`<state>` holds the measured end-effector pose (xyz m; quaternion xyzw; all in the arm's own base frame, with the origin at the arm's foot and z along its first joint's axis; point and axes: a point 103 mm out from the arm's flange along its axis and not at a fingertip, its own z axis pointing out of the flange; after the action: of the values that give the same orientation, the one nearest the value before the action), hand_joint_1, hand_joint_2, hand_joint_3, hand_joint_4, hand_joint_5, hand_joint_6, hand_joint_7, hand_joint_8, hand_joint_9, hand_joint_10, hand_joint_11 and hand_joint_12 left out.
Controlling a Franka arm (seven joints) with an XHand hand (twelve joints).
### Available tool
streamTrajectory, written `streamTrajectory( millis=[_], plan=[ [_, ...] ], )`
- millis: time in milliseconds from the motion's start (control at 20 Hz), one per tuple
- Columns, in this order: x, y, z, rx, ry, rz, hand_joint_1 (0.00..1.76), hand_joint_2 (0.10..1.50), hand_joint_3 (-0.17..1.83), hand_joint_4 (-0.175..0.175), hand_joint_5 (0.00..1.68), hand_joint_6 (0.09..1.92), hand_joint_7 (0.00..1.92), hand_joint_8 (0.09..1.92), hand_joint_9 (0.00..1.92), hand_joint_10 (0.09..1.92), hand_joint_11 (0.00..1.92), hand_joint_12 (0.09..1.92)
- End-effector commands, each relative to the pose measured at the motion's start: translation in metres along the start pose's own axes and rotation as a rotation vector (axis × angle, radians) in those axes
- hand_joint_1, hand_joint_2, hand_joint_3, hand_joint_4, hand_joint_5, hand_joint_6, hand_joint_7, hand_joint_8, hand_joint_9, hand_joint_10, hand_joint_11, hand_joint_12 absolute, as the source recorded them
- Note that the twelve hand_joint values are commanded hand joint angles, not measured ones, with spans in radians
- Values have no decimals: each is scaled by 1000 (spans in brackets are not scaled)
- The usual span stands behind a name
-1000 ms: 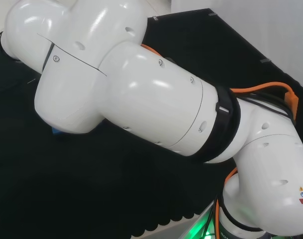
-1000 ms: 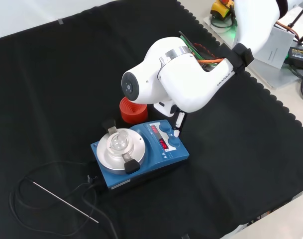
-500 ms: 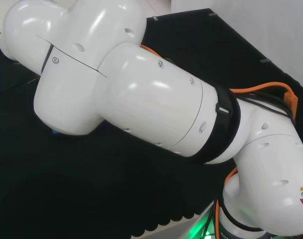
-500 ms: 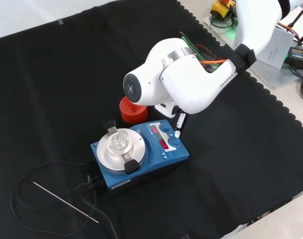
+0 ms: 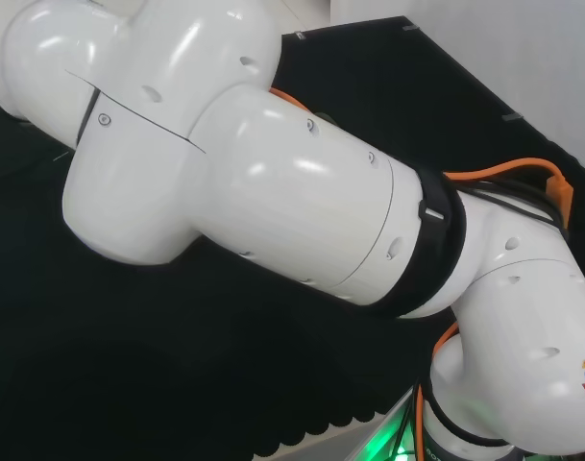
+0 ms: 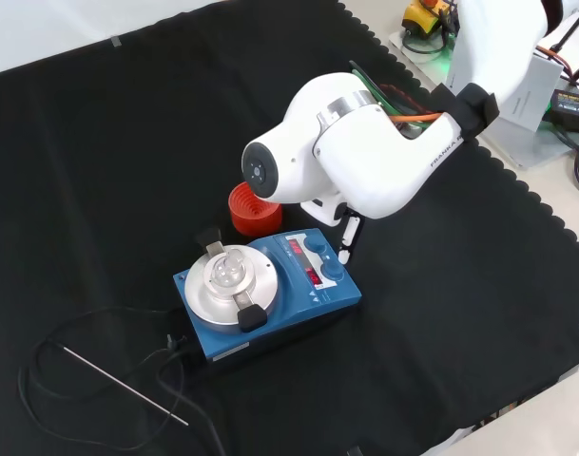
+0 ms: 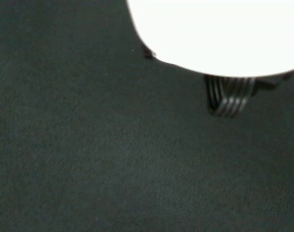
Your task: Turn on the heater.
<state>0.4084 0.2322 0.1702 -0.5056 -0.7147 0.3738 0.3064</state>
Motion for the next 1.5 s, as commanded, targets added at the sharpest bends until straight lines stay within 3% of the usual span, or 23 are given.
streamTrajectory(
  millis=[50, 1050, 1500],
  plan=[
    [3, 0, 3, 4, 1, 2, 1610, 264, 1802, -11, 42, 87, 1777, 1568, 1822, 1500, 1570, 1473],
    [0, 15, 7, 7, -1, 5, 1609, 266, 1801, -14, 49, 87, 1777, 1568, 1821, 1500, 1571, 1473],
    [-13, 27, 8, 11, 13, -1, 1608, 267, 1801, -14, 50, 87, 1778, 1568, 1821, 1501, 1571, 1473]
  ],
)
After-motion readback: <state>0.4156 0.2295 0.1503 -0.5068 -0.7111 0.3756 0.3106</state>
